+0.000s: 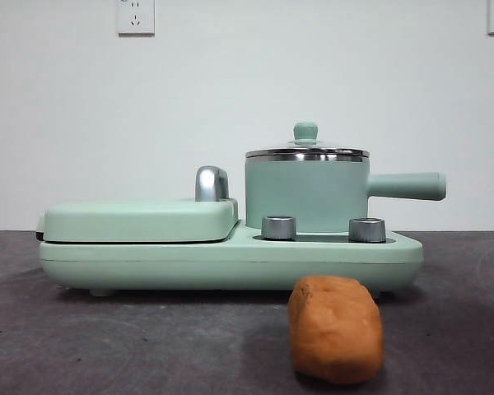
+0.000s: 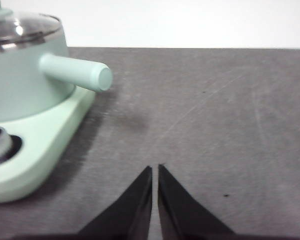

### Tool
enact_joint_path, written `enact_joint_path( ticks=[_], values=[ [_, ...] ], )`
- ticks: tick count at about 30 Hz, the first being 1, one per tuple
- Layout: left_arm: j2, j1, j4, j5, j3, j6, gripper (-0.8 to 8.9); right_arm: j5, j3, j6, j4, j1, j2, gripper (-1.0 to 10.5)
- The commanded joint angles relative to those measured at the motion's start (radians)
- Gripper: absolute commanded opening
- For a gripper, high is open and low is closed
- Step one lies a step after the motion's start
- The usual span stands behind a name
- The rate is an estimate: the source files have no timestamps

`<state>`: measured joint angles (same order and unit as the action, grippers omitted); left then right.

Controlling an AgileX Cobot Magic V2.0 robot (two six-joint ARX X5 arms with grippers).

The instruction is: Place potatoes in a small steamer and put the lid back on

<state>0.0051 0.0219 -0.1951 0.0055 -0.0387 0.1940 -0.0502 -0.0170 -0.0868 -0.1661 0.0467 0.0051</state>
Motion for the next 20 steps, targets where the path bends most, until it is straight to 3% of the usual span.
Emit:
enact_joint_path(
  ticks=[1, 5, 11, 16, 20],
  values=[
    [-0.001, -0.001, 0.0, 0.069, 0.007, 0.061, 0.15, -0.042, -0.004, -0.135, 0.009, 0.003, -0.002, 0.2],
    [0.018, 0.014, -0.051, 0.123, -0.04, 0.11, 0.15, -0.094, -0.063, -0.25, -0.043, 0.003, 0.0, 0.1],
    [0.087, 0.055, -0.127, 0.144, -0.18, 0.178, 0.15, -0.145, -0.232, -0.349, -0.177, 0.003, 0.032, 0.1],
    [0.183, 0.081, -0.155, 0.201, -0.317, 0.199, 0.15, -0.213, -0.422, -0.345, -0.305, 0.003, 0.107, 0.1],
    [0.289, 0.097, -0.261, 0.265, -0.468, 0.177, 0.15, -0.269, -0.566, -0.313, -0.396, 0.003, 0.18, 0.1]
  ],
)
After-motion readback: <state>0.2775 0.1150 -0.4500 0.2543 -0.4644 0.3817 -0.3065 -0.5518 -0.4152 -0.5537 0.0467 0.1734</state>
